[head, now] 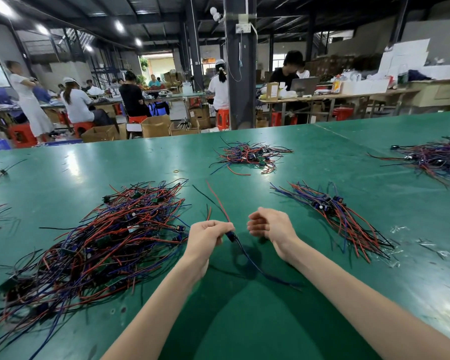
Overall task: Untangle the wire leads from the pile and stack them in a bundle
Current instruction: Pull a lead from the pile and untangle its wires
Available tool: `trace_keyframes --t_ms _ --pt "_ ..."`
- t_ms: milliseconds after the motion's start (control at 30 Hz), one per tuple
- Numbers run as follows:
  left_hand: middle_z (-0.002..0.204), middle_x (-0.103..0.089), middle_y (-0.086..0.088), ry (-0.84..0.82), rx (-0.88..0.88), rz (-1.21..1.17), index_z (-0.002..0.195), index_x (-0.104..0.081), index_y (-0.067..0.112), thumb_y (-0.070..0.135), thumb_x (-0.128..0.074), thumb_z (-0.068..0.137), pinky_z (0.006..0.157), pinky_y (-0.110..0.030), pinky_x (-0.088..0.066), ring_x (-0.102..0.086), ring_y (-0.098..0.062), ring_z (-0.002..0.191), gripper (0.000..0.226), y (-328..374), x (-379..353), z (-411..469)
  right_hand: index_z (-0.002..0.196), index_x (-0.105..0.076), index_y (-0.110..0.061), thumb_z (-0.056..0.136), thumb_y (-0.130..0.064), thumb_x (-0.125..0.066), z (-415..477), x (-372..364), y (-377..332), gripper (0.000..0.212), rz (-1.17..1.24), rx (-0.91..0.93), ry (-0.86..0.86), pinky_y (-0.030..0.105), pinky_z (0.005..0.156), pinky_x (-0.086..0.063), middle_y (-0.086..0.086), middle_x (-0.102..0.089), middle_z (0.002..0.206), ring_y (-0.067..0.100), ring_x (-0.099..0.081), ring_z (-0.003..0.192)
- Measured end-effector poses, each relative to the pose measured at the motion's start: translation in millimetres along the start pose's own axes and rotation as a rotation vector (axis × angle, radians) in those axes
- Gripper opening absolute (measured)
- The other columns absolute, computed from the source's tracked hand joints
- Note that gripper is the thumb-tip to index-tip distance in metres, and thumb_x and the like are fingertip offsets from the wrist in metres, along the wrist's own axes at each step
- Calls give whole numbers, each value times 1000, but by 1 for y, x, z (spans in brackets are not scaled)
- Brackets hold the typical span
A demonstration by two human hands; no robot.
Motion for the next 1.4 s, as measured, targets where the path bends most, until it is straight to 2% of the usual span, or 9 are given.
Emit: trace_keyframes --t_ms 133,267,433,567,700,833,1033,1233,1400 --pt "41 -48 8 50 17 -54 56 -67 8 0 -67 80 53 -21 -30 -33 -11 52 25 -3 10 7 71 -61 -5 95 -17 -53 -25 -32 10 29 -166 -22 -255 19 44 -45 11 -61 61 13 -54 44" --pt "49 -45 1 74 33 -88 59 -67 5 0 -66 80 51 -21 -31 -35 -11 49 22 -6 13 8 71 -61 -8 87 -6 -63 -42 -44 11 16 -304 32 -366 16 42 -38 3 -64 56 8 -51 41" --pt "56 -52 -1 20 35 -184 66 -67 6 4 -63 85 47 -18 -35 -40 -7 47 20 -7 6 4 73 -61 -7 84 1 -65 -46 -42 5 15 -293 76 -338 15 44 -41 -2 -63 52 6 -51 41" --pt "78 -63 0 -110 46 -180 86 -70 12 18 -54 93 57 -22 -42 -51 -10 58 19 -6 -10 -3 70 -63 -8 85 -3 -67 -48 -39 7 16 -216 72 -279 17 44 -41 1 -65 55 7 -51 42" --pt "85 -64 -6 -256 14 -210 102 -67 13 4 -52 90 60 -22 -51 -61 -12 68 21 -2 -23 -10 77 -64 -7 86 -1 -64 -49 -35 5 10 -157 72 -243 15 49 -43 0 -67 57 5 -55 46" --pt "86 -58 -9 -249 -34 -171 108 -64 13 -10 -53 87 74 -24 -53 -58 -18 78 33 -1 -23 -12 86 -65 -3 86 3 -63 -50 -34 4 6 -159 62 -232 15 50 -43 3 -65 64 3 -54 48" --pt "72 -65 -1 -162 -110 -106 108 -65 11 -15 -56 84 86 -30 -50 -60 -16 76 37 2 -17 -11 80 -66 -6 87 3 -59 -49 -32 7 14 -178 5 -213 17 47 -44 2 -65 61 6 -54 46" --pt "66 -66 9 -108 -136 -121 97 -67 14 -8 -65 82 69 -13 -50 -60 -2 66 27 2 -13 -8 77 -63 -4 89 1 -60 -50 -31 4 14 -182 9 -217 19 49 -48 1 -65 57 7 -58 48" --pt "74 -69 0 -139 -76 -155 88 -68 10 -5 -66 81 73 -20 -50 -61 -11 70 17 -4 -15 -7 79 -64 -5 90 4 -57 -53 -34 1 16 -192 27 -245 18 50 -49 -3 -66 57 5 -59 49"
Point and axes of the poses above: each hand's wrist, its own z-axis towards the middle knuckle, its own x-axis out of the back of the hand, y = z × x, the point moved 9 cm from there along z, towards the middle knuckle
